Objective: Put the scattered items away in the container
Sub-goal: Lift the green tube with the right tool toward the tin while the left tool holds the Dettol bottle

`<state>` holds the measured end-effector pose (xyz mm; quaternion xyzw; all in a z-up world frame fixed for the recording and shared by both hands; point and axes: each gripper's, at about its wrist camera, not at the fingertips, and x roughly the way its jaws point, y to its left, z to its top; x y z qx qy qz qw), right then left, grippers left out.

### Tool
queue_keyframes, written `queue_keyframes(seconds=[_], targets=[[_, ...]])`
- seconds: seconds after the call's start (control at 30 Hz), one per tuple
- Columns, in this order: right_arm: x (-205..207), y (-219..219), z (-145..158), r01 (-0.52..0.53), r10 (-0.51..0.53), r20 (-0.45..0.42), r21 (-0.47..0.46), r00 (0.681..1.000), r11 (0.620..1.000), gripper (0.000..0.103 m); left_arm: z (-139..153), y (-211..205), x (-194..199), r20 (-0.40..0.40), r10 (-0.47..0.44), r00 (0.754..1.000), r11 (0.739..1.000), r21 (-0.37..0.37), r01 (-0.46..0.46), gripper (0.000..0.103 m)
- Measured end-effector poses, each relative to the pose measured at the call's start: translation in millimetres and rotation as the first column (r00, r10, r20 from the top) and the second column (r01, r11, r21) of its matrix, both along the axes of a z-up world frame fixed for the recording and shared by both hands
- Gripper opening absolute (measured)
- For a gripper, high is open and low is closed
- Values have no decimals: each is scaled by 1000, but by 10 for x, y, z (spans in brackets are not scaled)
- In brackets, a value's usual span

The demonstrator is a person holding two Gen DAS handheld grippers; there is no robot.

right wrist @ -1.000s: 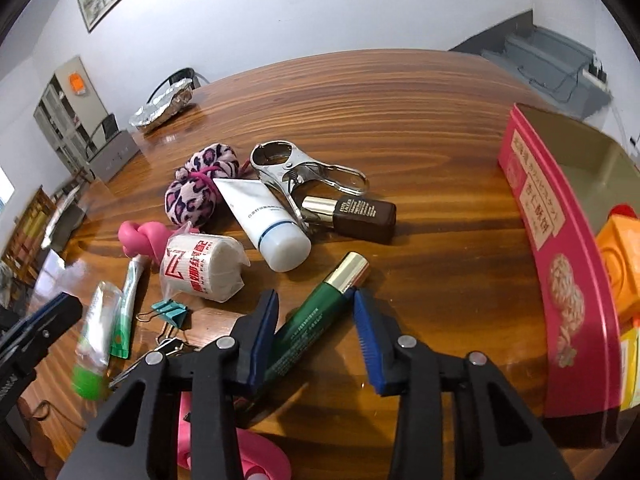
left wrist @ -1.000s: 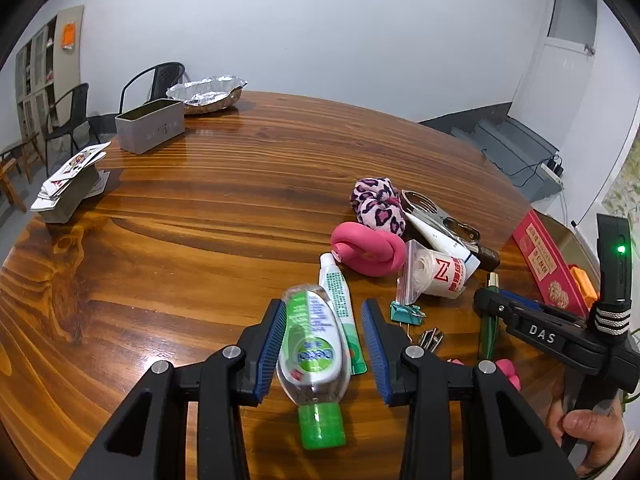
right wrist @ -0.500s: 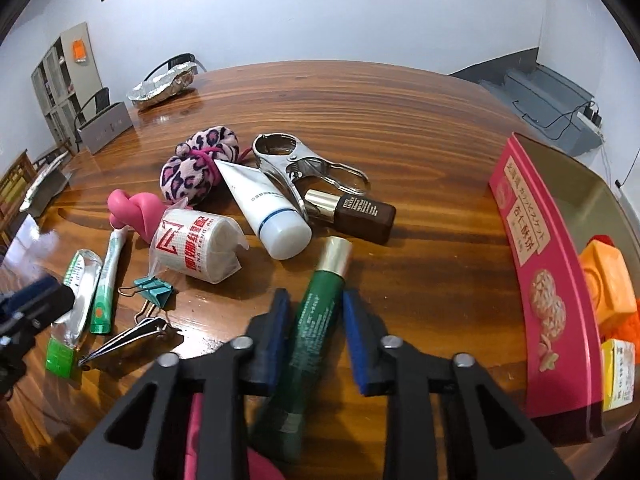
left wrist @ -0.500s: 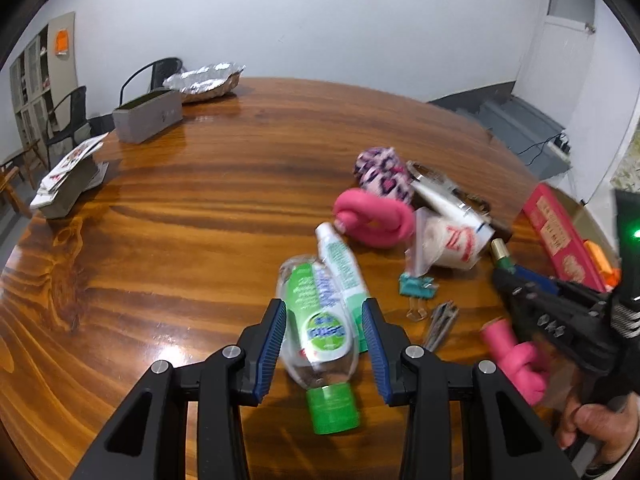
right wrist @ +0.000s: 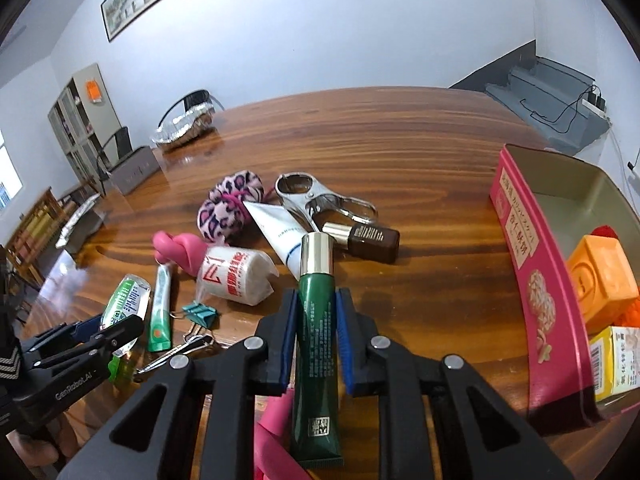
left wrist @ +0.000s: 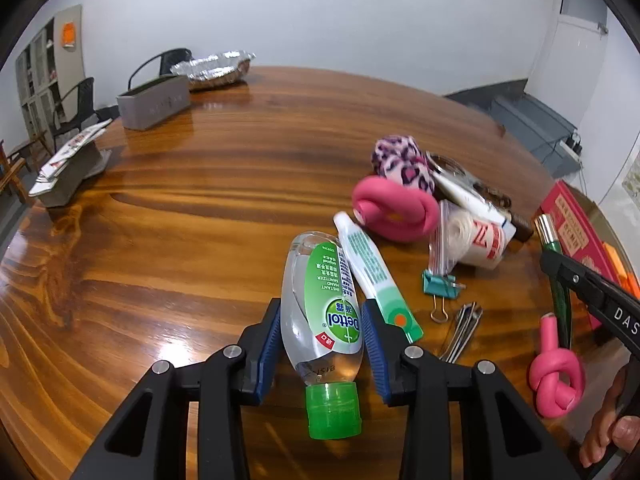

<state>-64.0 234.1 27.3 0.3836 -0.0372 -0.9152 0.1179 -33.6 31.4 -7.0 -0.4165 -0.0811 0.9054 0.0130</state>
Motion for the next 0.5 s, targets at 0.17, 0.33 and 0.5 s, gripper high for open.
queue_keyframes(seconds=[0.17,0.33,0.5], targets=[[64,118,89,19,-21,-32,-40,999,999,21,148,-34,64,-77,15,997,1000,1,-15,40],[87,222,171,46,-51,-63,-79,997,996,21,153,-50,46,-75,13,997,1000,13,-12,40],[172,406,294,97,-110,-117,-106,987,990,21,145,-20,33,-73,12,997,1000,9,-12,40]])
